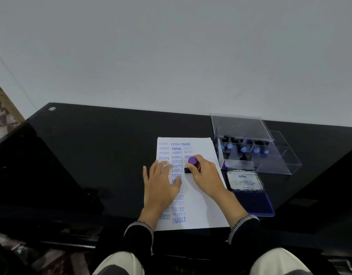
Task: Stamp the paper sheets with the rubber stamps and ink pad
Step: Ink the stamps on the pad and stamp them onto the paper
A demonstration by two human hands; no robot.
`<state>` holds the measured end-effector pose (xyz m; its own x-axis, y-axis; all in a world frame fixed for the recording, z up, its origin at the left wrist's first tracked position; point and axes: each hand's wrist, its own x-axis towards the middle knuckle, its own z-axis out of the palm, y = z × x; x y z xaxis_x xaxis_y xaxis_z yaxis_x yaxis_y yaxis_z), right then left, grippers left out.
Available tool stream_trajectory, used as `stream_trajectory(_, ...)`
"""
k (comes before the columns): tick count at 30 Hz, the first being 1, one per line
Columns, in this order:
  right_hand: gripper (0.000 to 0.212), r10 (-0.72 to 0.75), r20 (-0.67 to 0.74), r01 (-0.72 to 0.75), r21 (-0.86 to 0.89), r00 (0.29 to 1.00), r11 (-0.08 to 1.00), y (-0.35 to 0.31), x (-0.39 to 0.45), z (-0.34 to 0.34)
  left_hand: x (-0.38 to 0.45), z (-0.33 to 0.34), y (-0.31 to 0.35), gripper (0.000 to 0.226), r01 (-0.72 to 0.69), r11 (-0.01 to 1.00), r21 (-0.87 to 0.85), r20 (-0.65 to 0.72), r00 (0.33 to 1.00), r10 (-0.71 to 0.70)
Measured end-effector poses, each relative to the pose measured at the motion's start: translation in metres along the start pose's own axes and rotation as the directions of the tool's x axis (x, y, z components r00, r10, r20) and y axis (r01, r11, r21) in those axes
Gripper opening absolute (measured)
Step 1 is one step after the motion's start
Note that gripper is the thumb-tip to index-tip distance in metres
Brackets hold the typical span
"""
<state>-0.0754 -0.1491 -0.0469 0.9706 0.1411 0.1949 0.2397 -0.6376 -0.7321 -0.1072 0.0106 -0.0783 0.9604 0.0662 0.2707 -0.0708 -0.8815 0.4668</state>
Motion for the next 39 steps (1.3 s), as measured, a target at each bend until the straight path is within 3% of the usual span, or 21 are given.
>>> stream_trajectory(3,0.010,0.028,0.028,-0.027,-0.028,0.999,0.999,-0.001,0.006,-0.002,0.001,-0.001,0.004,0.092,0.167,0.973,0.160,0.032,0.984,-0.174)
stream_trajectory(6,0.010,0.027,0.025,-0.026,-0.035,0.999,0.999,-0.002,0.006,-0.002,0.002,-0.001,0.005,0.109,0.243,0.946,0.215,0.039,0.966,-0.257)
stream_trajectory(12,0.010,0.030,0.011,-0.030,-0.014,0.999,0.999,0.000,0.003,0.001,0.005,0.001,0.004,0.105,0.273,0.943,0.191,0.096,0.951,-0.295)
stream_trajectory(39,0.013,0.024,-0.002,-0.024,0.035,1.000,0.999,0.000,0.000,0.002,0.004,-0.002,0.006,0.104,0.266,0.940,0.216,0.101,0.951,-0.292)
